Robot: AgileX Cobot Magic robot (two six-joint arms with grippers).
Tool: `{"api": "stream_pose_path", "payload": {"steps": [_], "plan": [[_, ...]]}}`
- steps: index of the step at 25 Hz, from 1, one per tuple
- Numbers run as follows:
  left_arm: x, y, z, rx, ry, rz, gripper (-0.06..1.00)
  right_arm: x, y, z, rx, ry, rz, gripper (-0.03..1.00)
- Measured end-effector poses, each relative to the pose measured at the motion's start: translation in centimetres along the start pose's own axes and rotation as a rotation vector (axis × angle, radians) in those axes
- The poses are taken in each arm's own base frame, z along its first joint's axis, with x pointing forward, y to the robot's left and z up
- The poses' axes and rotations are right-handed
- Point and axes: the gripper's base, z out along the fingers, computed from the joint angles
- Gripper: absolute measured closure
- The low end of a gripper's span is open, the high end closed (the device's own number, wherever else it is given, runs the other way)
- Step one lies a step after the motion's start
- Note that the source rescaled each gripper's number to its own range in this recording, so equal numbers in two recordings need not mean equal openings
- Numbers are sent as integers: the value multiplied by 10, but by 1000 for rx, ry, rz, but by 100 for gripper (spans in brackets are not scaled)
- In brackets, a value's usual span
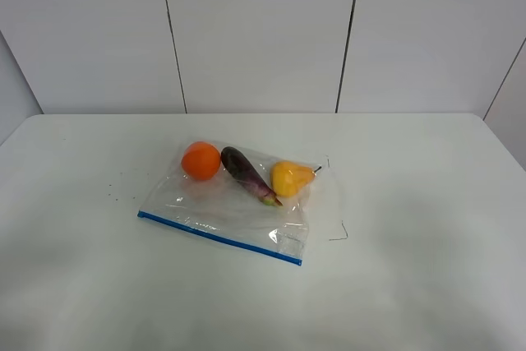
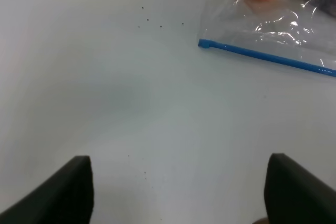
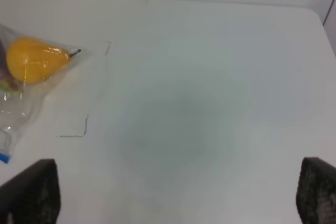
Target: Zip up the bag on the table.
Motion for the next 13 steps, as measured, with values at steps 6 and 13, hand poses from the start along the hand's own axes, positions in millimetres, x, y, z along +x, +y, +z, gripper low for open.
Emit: {"api": "stream_pose_path", "payload": {"steps": [6, 13], "plan": [[0, 0, 0, 0, 0, 0, -6, 0, 0, 0, -2, 0, 1, -3], [0, 0, 0, 0, 0, 0, -6, 0, 0, 0, -2, 0, 1, -3]]}}
